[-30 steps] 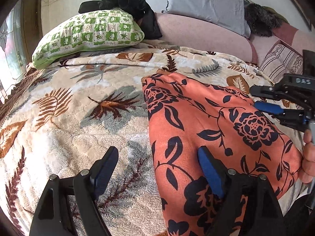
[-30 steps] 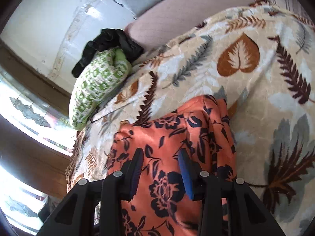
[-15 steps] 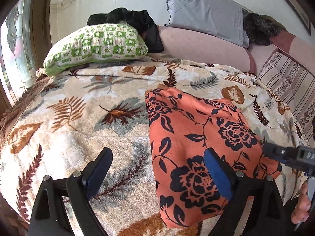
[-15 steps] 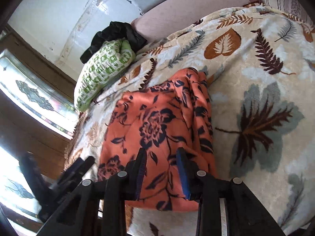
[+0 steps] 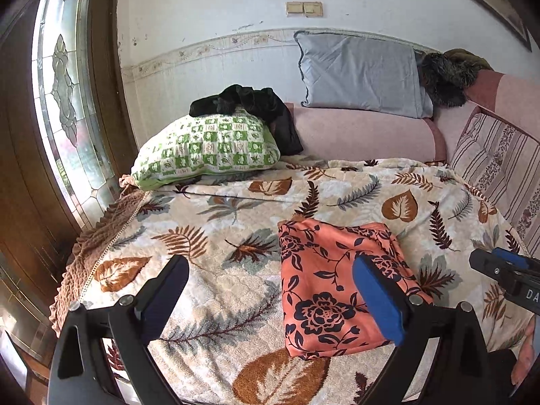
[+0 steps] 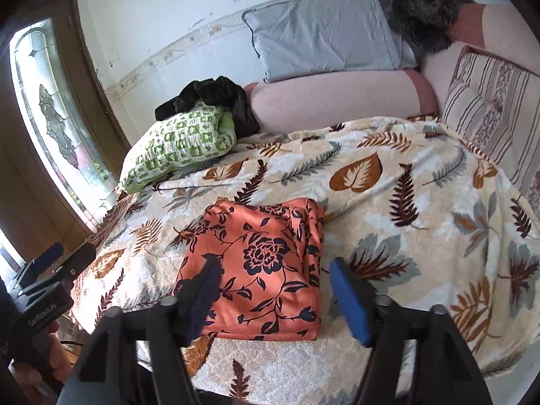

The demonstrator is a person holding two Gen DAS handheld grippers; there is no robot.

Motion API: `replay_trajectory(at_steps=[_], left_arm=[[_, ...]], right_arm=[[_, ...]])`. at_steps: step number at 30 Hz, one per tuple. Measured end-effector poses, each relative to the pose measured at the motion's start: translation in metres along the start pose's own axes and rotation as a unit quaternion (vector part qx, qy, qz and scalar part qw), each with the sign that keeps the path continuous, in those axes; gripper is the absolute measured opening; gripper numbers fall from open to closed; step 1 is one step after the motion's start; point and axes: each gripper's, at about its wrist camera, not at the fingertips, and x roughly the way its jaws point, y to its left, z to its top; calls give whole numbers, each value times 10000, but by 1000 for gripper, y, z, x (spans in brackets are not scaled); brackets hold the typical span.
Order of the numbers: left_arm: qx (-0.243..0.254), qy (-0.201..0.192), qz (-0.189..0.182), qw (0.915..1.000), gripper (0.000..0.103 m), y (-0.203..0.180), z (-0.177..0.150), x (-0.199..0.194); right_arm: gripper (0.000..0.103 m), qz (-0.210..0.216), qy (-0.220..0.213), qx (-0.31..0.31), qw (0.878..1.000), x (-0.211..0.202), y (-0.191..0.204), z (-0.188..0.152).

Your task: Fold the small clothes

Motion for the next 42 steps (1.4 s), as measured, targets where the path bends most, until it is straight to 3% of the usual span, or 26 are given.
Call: replay_trajectory(at_steps=[2, 5, 10, 15, 28, 42], left_arm=[[66, -189, 126, 9997, 99, -1, 7, -15], [141, -365, 305, 9988, 103, -3, 15, -31], [161, -399, 224, 9988, 103, -3, 25, -47], [213, -513, 295, 9980, 103, -4, 32, -57], [45, -450, 214, 9987, 103, 1, 38, -60], [3, -409, 258, 9988, 103, 9, 34, -56]], right_arm=[[77, -121, -313, -180, 9993, -21, 7, 1], [77, -336, -435, -346, 9979, -37, 16, 5], [77, -473, -321, -243, 9981, -48, 19, 6], [77, -649, -382, -514, 9958, -55, 28, 2], [77, -675, -135, -838, 9941, -55, 45, -18], [77, -566, -179, -850, 9946, -53, 61, -19]])
